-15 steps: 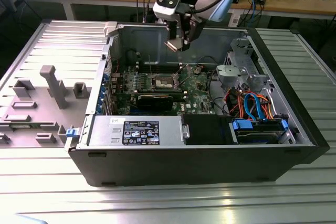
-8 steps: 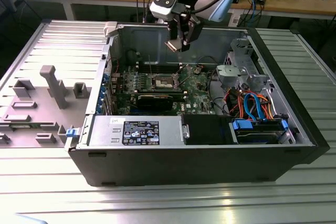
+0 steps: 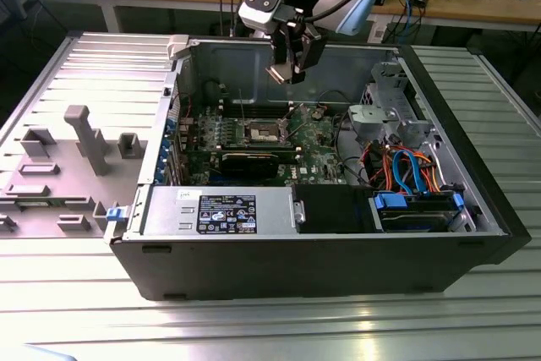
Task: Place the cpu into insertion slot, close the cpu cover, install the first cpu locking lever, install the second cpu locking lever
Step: 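Place the cpu into insertion slot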
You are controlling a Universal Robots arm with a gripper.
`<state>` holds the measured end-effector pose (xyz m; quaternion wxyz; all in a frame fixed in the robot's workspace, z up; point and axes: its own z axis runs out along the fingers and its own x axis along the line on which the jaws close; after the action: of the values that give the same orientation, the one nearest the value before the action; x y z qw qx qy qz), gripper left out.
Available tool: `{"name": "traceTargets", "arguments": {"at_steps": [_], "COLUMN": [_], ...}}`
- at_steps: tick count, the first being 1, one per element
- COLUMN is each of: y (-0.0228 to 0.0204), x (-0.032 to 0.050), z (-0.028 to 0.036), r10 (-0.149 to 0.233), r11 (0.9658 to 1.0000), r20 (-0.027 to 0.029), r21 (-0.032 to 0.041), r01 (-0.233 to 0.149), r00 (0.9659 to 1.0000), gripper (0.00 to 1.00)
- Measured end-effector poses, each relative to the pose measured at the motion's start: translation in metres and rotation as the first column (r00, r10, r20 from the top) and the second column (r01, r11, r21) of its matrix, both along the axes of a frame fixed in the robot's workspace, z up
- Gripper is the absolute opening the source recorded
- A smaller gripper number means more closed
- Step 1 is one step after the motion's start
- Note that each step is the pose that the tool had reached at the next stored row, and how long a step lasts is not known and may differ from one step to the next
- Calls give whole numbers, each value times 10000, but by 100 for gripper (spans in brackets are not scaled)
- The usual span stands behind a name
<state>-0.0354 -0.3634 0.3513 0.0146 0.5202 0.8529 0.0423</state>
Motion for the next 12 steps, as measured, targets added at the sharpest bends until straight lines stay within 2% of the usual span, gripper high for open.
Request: {"name": "traceTargets", "arguments": {"at_steps": [8,12], "y": [0,0], "x": [0,0], "z": [-1,-4], "r10": [-43,-348], "r11": [10000,9994], "r20": [0,0], "r21": [0,0], "r01": [43,348], "r00": [10000,9994], "gripper": [54,54]}}
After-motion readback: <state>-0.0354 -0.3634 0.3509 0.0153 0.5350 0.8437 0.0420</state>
